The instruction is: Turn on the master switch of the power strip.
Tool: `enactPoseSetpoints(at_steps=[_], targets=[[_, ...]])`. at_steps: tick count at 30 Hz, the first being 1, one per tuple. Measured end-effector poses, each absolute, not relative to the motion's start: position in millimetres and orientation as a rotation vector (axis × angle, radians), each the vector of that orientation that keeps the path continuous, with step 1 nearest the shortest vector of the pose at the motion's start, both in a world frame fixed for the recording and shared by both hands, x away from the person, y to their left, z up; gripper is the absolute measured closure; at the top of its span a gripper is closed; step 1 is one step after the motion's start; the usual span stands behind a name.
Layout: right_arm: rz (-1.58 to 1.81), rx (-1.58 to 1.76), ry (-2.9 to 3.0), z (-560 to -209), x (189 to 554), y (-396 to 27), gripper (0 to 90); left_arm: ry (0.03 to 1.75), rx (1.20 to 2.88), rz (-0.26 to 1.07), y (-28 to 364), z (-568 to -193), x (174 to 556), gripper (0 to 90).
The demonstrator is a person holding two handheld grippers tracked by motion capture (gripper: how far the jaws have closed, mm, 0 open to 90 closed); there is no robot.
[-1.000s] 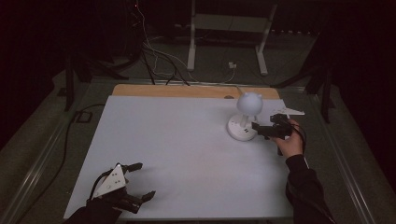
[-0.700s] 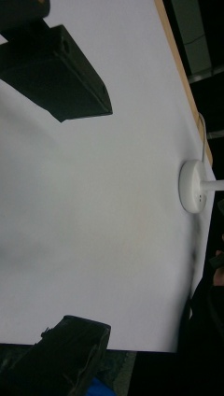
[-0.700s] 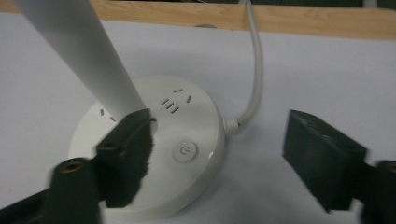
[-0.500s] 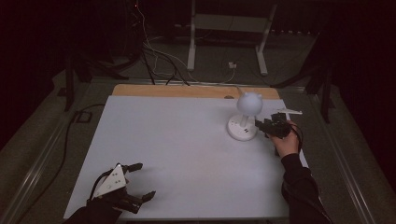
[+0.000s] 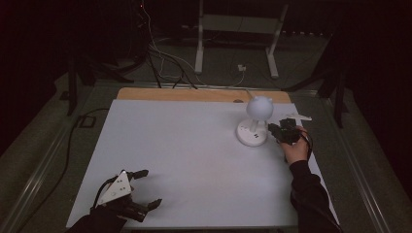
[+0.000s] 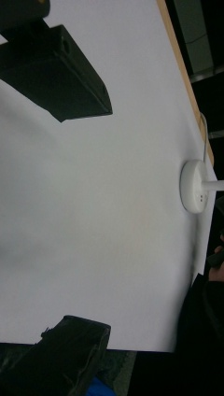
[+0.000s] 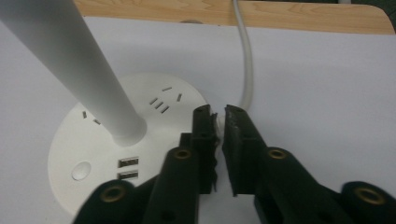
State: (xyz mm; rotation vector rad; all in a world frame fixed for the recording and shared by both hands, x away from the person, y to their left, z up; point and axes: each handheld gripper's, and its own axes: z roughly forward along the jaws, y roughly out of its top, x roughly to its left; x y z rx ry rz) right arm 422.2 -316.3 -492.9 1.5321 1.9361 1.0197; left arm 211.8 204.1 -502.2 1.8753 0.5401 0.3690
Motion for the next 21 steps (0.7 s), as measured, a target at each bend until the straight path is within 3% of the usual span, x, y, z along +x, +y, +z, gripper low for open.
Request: enactPoseSetpoints(at_steps=[1,21], targets=[[1.032,1.54,1.941,-493,422,-316,89.7,0.54,1.876,0.369,204,-502,212,0.4],[1.032,1.47,1.971,-501,419,-302,90.0,0.533,1.882,0.372,203,-502,211,0.4]])
